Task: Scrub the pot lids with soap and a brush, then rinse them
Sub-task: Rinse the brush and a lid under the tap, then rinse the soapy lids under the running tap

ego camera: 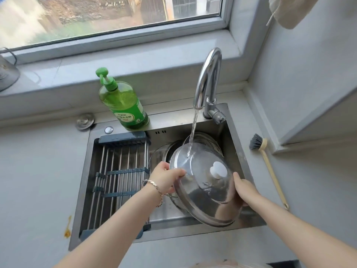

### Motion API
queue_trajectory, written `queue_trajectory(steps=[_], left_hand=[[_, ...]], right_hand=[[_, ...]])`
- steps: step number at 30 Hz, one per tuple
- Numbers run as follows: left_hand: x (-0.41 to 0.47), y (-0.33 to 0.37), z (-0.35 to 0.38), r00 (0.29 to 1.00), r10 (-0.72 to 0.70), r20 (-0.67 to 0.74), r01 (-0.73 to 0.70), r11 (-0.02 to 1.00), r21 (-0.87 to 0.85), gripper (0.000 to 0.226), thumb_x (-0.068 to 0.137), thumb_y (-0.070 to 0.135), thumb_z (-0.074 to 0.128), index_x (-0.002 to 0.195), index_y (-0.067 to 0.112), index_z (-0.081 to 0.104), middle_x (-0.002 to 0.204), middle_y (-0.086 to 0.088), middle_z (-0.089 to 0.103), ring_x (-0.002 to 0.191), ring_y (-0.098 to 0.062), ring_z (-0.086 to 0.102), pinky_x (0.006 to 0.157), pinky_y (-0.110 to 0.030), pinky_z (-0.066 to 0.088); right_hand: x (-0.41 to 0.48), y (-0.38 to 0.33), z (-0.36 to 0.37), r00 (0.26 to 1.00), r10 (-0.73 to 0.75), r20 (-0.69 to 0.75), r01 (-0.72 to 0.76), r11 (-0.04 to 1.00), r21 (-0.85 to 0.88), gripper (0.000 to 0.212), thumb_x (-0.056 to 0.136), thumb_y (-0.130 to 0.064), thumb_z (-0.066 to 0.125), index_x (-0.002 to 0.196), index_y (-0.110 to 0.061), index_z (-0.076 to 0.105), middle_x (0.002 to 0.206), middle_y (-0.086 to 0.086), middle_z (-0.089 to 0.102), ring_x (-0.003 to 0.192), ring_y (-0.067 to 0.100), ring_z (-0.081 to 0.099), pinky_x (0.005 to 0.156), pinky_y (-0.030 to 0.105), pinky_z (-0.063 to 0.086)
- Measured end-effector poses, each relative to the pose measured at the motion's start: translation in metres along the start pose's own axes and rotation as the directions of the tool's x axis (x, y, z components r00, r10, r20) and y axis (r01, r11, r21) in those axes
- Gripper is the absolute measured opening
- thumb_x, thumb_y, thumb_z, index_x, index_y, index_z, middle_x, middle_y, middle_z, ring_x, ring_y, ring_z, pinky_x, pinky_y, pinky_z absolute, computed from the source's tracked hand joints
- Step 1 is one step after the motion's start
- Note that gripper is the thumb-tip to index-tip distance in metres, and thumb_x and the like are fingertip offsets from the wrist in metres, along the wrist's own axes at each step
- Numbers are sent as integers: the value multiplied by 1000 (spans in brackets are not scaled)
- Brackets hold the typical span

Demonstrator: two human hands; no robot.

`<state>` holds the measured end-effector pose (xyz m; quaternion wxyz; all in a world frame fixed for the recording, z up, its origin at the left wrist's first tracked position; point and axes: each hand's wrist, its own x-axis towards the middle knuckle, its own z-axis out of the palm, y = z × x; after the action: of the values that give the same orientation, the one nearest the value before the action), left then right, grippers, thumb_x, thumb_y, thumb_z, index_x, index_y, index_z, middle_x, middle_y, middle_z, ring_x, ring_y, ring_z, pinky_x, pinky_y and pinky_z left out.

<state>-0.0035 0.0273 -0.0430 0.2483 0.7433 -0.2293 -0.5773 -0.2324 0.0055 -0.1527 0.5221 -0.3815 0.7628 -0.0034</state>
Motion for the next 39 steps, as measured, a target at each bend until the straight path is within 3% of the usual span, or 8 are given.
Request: queue_trajectory(steps=[7, 12, 19, 23, 27, 30, 36, 39], left_hand=[[-10, -5, -36, 995, 87, -58, -91, 994, -58, 27, 71, 9, 69, 87, 12, 49, 104, -24, 61, 97, -39, 63, 87, -56, 50], [-19, -16, -78, 979, 141, -144, -167, 969, -183, 20, 81, -6, 60, 87, 11, 49, 86, -14, 60, 77, -31, 60, 86, -58, 49], [-25, 0, -126, 927, 234, -294, -317, 907, -277, 14, 81, 5, 65, 86, 11, 53, 80, -12, 61, 67, -25, 59, 63, -35, 53], [-9, -3, -163, 886, 126, -447, -299, 892, -339, 13, 80, 8, 67, 85, 7, 55, 77, -14, 61, 60, -21, 58, 58, -32, 53], [2, -32, -184, 970, -72, -232, -104, 739, -666, 13, 92, 7, 48, 82, 3, 56, 57, -6, 68, 50, -19, 66, 53, -32, 57], [20, -64, -187, 985, -151, -84, 38, 664, -746, 19, 95, 10, 43, 102, 2, 58, 78, -8, 71, 68, -24, 69, 67, -40, 56], [55, -84, -182, 938, -341, -59, 276, 842, -464, 40, 96, 14, 48, 133, 2, 42, 133, -20, 46, 122, -31, 47, 100, -37, 39], [70, -76, -188, 952, -239, -189, 196, 955, -221, 9, 93, 6, 49, 97, 1, 56, 87, -13, 52, 82, -28, 54, 73, -32, 43]], right_hand=[[-10, -32, 21, 988, -147, -47, 151, 985, 82, 59, 99, -45, 20, 135, -6, 45, 136, 17, 48, 125, 32, 44, 104, 39, 34], [-26, -67, 50, 959, -284, 19, 280, 954, 103, 54, 101, -39, 21, 129, -3, 49, 132, 15, 51, 121, 29, 47, 95, 31, 36], [-67, -101, 92, 936, -185, 301, 148, 979, 142, 55, 101, -40, 25, 131, 2, 43, 132, 29, 49, 85, 27, 58, 96, 47, 47], [-80, -110, 109, 919, -152, 362, 101, 982, 158, 62, 98, -45, 33, 129, 7, 42, 106, 21, 62, 87, 29, 63, 74, 35, 53], [-82, -125, 123, 858, -156, 489, -134, 851, 508, 46, 91, -44, 54, 116, -6, 55, 77, 10, 69, 69, 22, 65, 79, 38, 54], [-78, -143, 129, 870, -245, 428, -153, 691, 707, 28, 91, -19, 58, 112, -1, 59, 99, 12, 68, 79, 23, 65, 62, 30, 55], [-64, -162, 164, 923, -332, 193, 112, 714, 692, 23, 86, -1, 61, 108, -3, 58, 100, 16, 67, 86, 29, 65, 80, 42, 55], [-58, -158, 197, 932, -302, 201, 104, 753, 650, 24, 85, -3, 64, 107, -8, 57, 109, 18, 65, 99, 33, 63, 91, 48, 51]])
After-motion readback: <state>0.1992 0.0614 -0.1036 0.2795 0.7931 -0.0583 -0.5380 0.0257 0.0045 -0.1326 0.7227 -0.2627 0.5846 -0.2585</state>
